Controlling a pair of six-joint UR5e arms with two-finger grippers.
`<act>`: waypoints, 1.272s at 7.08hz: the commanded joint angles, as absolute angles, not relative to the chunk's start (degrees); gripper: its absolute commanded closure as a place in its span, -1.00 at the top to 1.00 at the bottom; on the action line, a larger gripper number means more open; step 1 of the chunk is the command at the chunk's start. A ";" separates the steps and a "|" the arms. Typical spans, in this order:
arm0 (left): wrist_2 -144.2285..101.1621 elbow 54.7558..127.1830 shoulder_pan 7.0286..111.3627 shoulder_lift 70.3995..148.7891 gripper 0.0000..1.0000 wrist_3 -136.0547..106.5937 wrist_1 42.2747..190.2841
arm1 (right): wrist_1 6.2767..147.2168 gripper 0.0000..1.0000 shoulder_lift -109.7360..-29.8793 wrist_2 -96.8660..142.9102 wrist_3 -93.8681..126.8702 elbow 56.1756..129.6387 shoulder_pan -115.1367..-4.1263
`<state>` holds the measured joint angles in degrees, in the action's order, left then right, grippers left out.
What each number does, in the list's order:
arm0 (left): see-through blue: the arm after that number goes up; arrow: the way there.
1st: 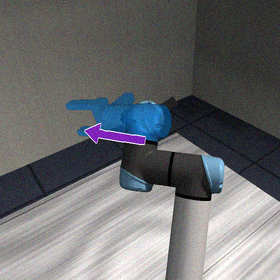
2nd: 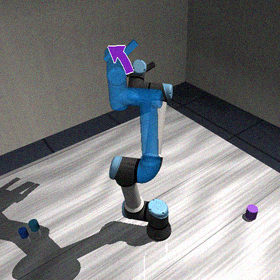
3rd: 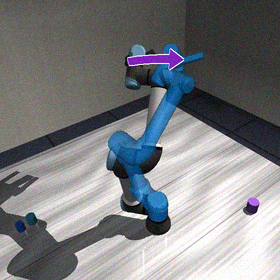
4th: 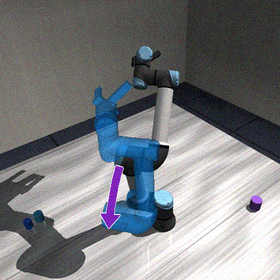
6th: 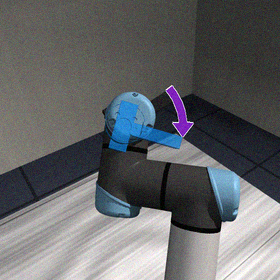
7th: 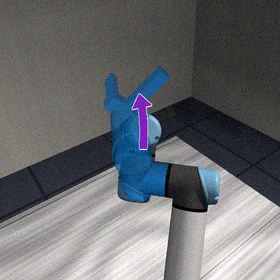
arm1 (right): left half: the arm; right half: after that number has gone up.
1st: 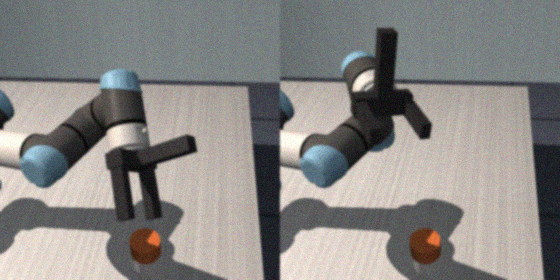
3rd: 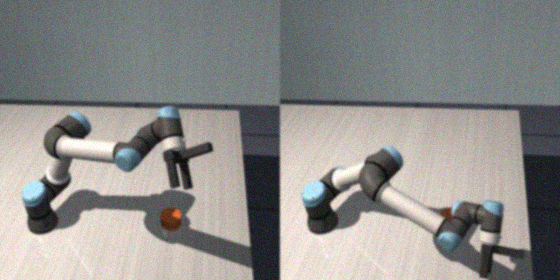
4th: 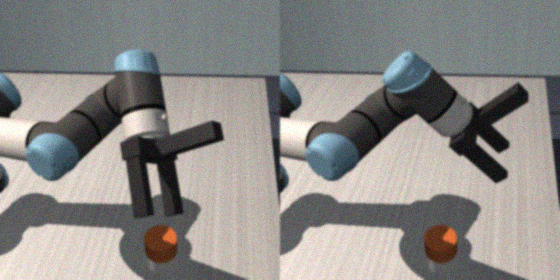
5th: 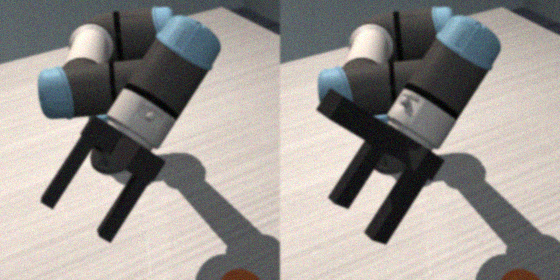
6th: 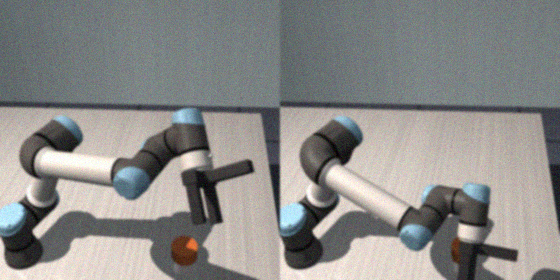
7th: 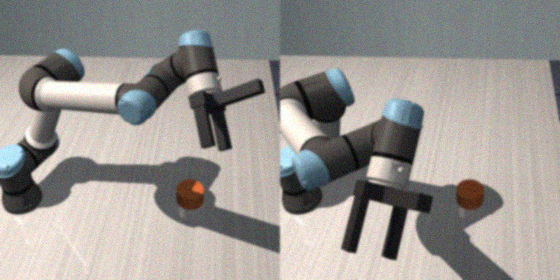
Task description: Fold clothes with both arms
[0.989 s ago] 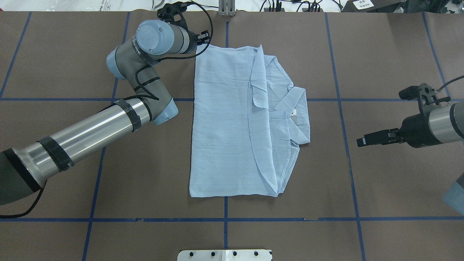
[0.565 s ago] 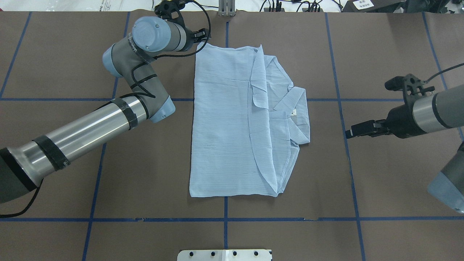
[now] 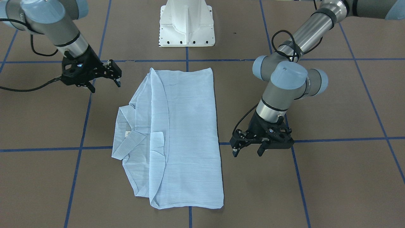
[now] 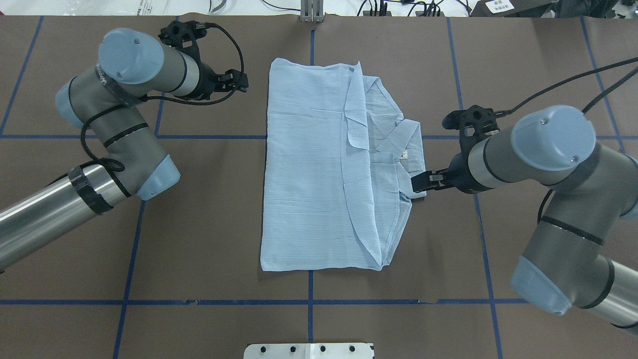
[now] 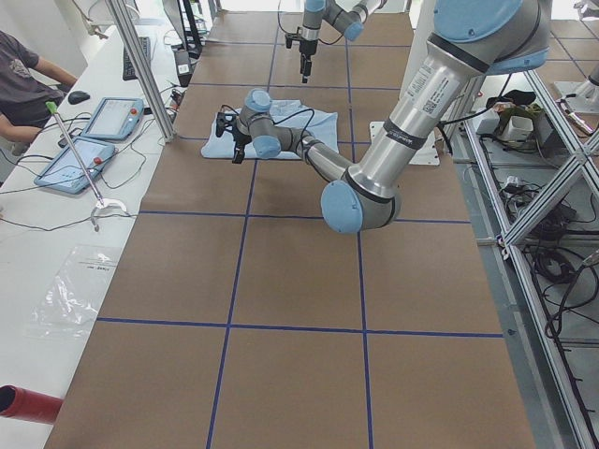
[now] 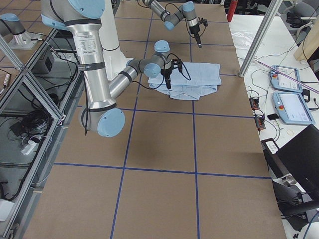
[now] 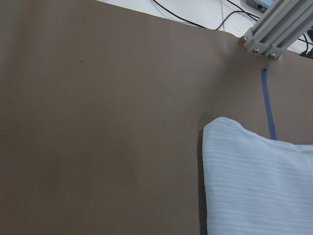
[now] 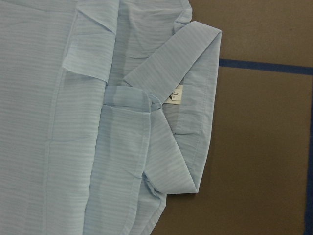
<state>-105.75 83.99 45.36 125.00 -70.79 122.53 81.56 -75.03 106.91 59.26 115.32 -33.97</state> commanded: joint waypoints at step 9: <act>-107.58 93.25 42.90 122.87 1.00 -71.54 113.99 | 96.68 1.00 -61.70 92.37 59.85 105.38 -16.96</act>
